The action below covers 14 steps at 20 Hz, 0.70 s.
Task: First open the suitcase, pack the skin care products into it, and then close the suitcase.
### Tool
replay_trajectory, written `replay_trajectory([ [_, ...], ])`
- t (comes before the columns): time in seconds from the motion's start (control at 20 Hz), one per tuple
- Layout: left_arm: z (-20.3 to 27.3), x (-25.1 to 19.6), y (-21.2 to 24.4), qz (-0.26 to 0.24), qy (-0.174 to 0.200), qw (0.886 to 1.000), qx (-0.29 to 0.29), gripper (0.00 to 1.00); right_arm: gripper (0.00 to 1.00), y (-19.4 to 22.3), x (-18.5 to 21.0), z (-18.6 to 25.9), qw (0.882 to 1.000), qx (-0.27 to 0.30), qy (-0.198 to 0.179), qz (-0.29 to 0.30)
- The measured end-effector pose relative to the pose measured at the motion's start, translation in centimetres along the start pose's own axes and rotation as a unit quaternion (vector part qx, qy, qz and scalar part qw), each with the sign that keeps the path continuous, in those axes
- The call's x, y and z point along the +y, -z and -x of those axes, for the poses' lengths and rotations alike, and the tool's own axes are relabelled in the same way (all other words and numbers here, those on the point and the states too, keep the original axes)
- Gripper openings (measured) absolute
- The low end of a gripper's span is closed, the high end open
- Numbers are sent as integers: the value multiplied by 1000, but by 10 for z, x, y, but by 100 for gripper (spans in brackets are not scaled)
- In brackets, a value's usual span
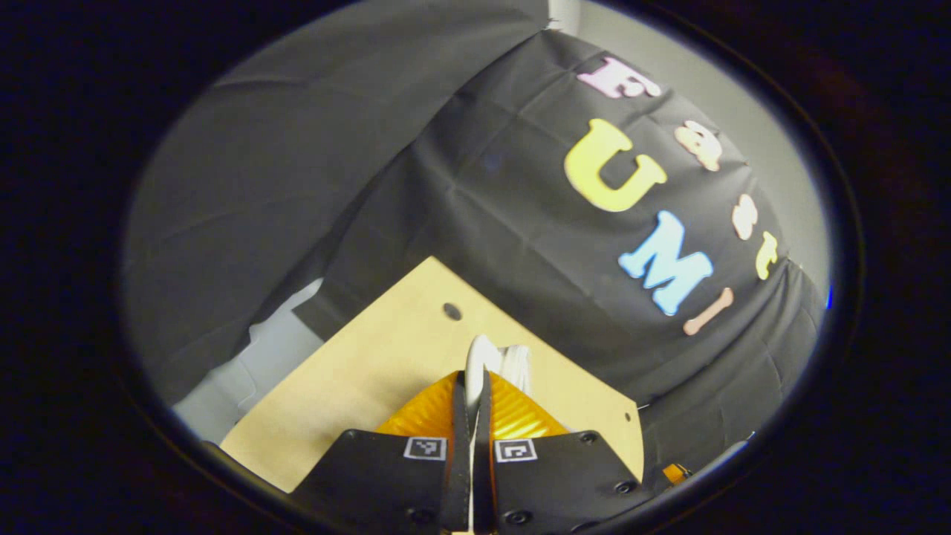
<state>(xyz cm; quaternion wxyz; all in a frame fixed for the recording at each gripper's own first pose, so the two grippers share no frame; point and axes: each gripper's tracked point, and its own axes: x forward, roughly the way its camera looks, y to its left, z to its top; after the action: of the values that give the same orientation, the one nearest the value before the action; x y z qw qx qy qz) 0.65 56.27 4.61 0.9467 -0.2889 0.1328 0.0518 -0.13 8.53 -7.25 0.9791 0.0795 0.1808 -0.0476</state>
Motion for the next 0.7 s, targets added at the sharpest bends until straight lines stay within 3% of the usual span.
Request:
replay_trajectory([
  [0.2,4,-143,44,-102,21,994,-33,9,89,-21,-19,-3,998,-31,-42,39],
  [0.35,-2,-223,113,-133,35,990,-23,9,93,-29,-30,-3,994,-44,-78,68],
  [0.5,-17,-269,181,-162,34,986,-18,12,93,-26,-43,-3,991,-41,-102,74],
  [0.7,-46,-301,275,-201,37,979,21,9,93,-18,-65,5,990,-39,-110,81],
])
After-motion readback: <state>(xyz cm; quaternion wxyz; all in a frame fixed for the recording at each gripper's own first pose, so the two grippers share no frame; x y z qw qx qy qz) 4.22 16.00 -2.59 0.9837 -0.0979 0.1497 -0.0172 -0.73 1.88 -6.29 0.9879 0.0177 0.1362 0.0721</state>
